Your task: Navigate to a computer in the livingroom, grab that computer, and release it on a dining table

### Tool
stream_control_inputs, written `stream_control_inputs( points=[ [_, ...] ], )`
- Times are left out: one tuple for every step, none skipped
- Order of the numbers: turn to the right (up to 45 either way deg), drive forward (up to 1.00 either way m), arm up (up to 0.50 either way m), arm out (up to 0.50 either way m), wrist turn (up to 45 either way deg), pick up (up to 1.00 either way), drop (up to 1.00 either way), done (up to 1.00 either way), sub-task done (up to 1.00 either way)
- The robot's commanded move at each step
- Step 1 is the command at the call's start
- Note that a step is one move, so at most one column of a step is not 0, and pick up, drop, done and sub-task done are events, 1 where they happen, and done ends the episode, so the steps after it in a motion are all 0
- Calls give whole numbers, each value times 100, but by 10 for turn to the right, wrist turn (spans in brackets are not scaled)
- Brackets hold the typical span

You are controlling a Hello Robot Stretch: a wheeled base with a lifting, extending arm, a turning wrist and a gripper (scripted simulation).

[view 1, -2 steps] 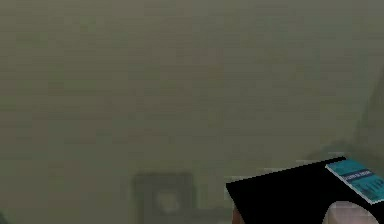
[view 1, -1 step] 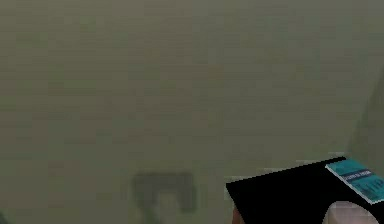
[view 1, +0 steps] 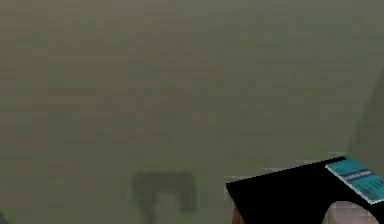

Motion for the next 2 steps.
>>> stream_control_inputs(
  points=[
    [0, 0, 0, 0, 0, 0, 100, 0, 0],
    [0, 0, 10, 0, 0, 0, 0, 0, 0]
  ],
)
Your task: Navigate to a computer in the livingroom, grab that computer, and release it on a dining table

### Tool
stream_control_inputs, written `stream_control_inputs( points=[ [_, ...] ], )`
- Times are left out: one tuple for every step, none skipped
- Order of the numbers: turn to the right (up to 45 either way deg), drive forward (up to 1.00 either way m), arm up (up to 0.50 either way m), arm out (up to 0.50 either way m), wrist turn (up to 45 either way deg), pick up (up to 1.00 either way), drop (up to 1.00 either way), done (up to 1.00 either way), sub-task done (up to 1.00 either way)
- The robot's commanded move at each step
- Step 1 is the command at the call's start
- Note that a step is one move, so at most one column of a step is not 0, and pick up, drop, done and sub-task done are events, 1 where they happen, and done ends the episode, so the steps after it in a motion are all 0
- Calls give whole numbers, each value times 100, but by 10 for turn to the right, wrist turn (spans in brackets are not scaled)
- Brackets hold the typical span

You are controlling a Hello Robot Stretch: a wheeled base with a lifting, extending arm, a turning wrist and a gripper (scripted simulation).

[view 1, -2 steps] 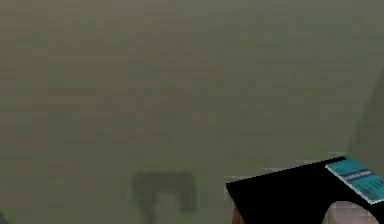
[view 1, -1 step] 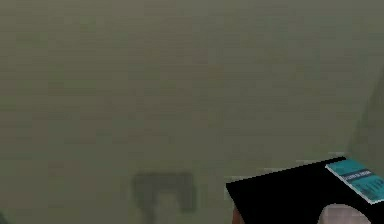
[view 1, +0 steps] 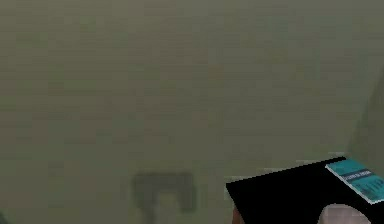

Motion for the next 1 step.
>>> stream_control_inputs(
  points=[
    [0, 0, 0, -8, 0, 0, 0, 0, 0]
  ],
)
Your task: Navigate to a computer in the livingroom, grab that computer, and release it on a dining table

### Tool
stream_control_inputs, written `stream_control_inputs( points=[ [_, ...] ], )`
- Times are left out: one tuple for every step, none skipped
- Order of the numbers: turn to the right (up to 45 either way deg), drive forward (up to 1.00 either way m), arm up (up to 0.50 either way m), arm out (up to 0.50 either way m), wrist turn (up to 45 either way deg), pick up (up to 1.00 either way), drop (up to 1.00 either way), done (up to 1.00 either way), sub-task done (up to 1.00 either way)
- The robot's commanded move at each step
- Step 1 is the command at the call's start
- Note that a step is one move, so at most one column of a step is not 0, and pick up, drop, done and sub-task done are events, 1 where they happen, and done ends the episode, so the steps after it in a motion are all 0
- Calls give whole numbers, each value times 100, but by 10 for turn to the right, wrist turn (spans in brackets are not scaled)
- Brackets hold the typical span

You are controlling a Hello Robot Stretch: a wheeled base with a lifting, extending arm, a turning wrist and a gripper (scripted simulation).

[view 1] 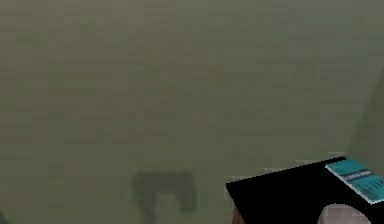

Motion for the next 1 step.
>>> stream_control_inputs(
  points=[
    [0, 0, 0, 0, 0, 0, 0, 100, 0]
  ],
)
